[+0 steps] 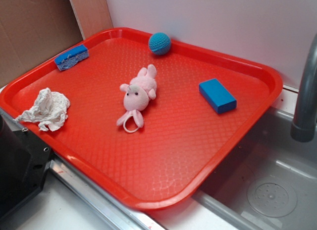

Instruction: Grab the blue block.

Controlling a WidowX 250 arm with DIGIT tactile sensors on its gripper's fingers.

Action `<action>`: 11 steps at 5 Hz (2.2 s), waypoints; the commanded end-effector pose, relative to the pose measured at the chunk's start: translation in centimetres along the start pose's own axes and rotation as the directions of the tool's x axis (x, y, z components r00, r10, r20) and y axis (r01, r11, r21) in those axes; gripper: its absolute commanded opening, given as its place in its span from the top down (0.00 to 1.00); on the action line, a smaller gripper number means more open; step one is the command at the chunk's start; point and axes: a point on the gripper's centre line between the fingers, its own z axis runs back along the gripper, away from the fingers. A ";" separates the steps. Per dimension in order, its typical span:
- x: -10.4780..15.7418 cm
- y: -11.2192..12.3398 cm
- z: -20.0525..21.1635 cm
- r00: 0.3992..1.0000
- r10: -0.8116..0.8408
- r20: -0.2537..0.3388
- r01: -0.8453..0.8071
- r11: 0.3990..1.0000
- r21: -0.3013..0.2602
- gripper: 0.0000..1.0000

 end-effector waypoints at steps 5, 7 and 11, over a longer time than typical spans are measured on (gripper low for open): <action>4.0 -1.8 -1.5 0.848 0.529 -0.024 -0.530 0.847 -0.042 0.00; 7.9 -6.0 -5.4 0.667 0.745 -0.012 -0.743 0.664 -0.086 0.00; 14.3 -9.7 -14.4 0.402 0.916 0.016 -0.915 0.402 -0.038 0.00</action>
